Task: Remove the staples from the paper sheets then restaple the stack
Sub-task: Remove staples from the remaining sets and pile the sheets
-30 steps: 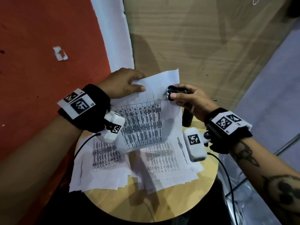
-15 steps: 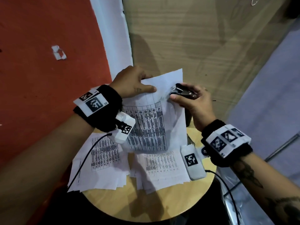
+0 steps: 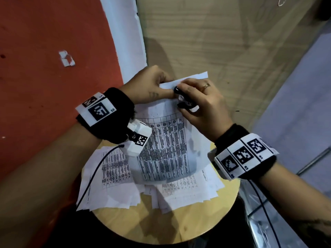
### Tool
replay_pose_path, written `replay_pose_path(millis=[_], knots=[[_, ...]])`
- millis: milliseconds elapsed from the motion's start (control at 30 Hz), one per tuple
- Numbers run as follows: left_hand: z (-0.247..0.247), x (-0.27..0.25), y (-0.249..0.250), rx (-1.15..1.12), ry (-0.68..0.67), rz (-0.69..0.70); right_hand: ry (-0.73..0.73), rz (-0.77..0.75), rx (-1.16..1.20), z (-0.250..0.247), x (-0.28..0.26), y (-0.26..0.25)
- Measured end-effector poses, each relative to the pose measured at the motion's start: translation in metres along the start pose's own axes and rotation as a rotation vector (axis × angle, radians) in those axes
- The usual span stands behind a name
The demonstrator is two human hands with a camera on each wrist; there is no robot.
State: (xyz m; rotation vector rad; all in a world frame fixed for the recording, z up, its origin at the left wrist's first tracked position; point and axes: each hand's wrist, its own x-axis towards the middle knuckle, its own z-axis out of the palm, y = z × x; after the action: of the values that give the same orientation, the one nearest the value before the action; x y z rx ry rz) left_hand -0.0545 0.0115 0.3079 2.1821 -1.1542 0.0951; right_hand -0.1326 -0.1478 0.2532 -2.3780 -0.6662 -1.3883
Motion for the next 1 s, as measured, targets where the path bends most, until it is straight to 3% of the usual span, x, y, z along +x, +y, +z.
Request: replay_pose_path(millis=[400,667,1000], knots=[[-0.002,-0.003,0.001,-0.177,-0.085,-0.06,-0.077,-0.116,-0.102,-0.004,0.011,0.0],[-0.004,-0.001,0.0,-0.119,-0.127,-0.039,-0.166,-0.167,-0.124,-0.001,0.016,0.006],[-0.008,-0.006,0.0,-0.246,-0.208,-0.043,-0.085,-0.125,-0.095,-0.004,0.011,0.008]])
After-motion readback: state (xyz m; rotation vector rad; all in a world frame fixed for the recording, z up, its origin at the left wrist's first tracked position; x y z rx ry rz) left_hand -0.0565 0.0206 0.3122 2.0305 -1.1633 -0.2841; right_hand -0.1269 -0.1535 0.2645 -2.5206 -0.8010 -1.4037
